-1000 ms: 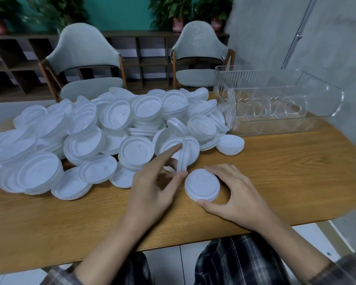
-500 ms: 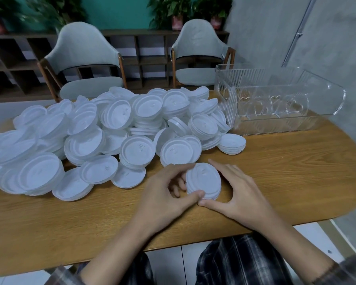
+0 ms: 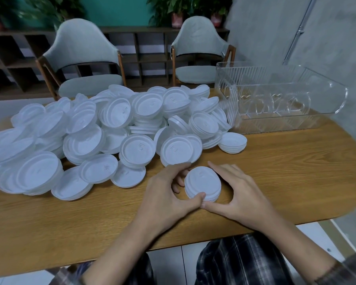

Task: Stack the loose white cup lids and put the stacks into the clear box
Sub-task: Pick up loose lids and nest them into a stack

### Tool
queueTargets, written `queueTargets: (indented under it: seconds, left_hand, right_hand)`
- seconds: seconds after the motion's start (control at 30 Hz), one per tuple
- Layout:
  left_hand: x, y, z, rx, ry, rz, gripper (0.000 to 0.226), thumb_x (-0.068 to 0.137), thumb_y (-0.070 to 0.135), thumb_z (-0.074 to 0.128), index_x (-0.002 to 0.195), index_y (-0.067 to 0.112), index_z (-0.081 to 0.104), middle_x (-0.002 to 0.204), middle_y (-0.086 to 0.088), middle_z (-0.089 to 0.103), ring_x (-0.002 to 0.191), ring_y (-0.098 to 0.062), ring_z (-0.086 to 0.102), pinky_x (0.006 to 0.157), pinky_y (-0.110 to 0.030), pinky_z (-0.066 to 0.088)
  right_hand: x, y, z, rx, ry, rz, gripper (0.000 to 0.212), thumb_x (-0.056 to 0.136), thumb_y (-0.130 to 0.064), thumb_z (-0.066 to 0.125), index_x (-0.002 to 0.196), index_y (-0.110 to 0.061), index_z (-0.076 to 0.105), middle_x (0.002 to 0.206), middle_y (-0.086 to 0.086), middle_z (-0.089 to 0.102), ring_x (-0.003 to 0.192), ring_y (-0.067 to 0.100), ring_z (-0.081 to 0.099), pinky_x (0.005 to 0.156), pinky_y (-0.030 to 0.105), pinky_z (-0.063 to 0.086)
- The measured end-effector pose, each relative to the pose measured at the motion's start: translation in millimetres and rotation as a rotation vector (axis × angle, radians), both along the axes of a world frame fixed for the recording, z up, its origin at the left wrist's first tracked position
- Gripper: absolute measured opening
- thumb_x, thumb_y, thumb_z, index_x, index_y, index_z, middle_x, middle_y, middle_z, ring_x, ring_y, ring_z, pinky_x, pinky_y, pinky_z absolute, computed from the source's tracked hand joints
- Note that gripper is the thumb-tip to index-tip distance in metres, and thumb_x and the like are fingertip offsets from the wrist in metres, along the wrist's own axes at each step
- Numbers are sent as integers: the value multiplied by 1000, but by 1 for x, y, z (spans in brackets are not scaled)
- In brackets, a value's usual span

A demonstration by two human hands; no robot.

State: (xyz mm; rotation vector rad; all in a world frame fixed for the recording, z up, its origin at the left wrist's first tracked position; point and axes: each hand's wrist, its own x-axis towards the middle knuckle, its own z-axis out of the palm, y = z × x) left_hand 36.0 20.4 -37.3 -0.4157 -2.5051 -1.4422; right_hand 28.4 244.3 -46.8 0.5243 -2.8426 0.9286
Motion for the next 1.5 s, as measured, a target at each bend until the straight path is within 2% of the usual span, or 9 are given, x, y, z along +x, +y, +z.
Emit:
queueTargets:
  seconds: [0.3, 0.53, 0.63, 0.8, 1.03, 1.17, 1.3, 1.4, 1.5]
  left_hand:
    - [-1, 1, -1, -54, -5, 0, 50, 70, 41, 95, 117, 37, 77, 95, 18, 69, 92, -4, 62, 74, -14, 47]
    - [-3, -1, -4, -70, 4, -39, 53, 76, 49, 90, 125, 36, 75, 103, 17, 68, 97, -6, 64, 77, -17, 50]
    - [-4, -4, -3, -49, 173, 50, 35, 85, 34, 87, 118, 24, 79, 103, 15, 71, 93, -8, 67, 80, -17, 51]
    - [-31, -14, -8, -349, 427, 117, 33, 92, 10, 78, 125, 12, 74, 120, 2, 74, 114, -18, 65, 97, -31, 52]
    - [-37, -13, -14, -402, 472, 112, 44, 86, -5, 78, 126, 12, 73, 102, -2, 75, 93, -24, 68, 75, -42, 58]
    - [-33, -17, -14, -304, 473, 118, 39, 92, 5, 77, 129, 15, 69, 101, 2, 70, 90, -17, 67, 72, -41, 59]
    - [-21, -16, -7, -37, 421, 143, 46, 90, 9, 81, 133, 13, 66, 106, 8, 70, 93, -4, 69, 81, -21, 58]
    - [-11, -15, 4, 213, 223, 104, 64, 86, 0, 80, 143, 21, 60, 115, 9, 68, 107, -15, 69, 82, -20, 60]
    - [-9, -14, 8, 378, -30, -25, 72, 87, -2, 76, 145, 37, 58, 118, 16, 67, 92, -15, 73, 78, -21, 60]
  right_hand:
    - [0, 0, 1, 31, -4, 23, 110, 69, -93, 61, 158, -32, 41, 134, -32, 47, 131, -4, 40, 108, 27, 42]
    - [0, 1, 0, 81, 11, 9, 104, 78, -91, 52, 159, -28, 41, 146, -29, 41, 141, -3, 33, 111, 31, 43]
    - [0, 1, 1, 96, -5, 11, 106, 76, -94, 51, 159, -30, 40, 144, -31, 41, 141, -3, 31, 111, 29, 41]
    - [-1, 1, 1, 107, -7, 17, 104, 77, -92, 50, 161, -33, 34, 142, -33, 40, 141, -5, 29, 107, 29, 42]
    - [-1, -1, 0, 15, 48, 38, 83, 79, -77, 69, 150, -37, 49, 135, -33, 50, 135, -2, 42, 107, 25, 42]
    - [-1, -6, 2, -54, 67, 25, 75, 75, -61, 82, 138, -30, 58, 132, -27, 54, 129, -3, 47, 105, 6, 31]
    - [-1, -20, -3, -87, 82, 23, 72, 72, -55, 85, 134, -31, 57, 124, -27, 55, 121, -2, 52, 100, 9, 35]
    - [-1, -21, -4, -110, 72, 2, 87, 71, -58, 85, 146, -30, 51, 126, -27, 54, 123, -2, 51, 100, 8, 35]
    - [-1, -20, -4, -121, 66, 7, 94, 72, -56, 88, 152, -34, 45, 126, -28, 54, 122, 0, 52, 100, 12, 39]
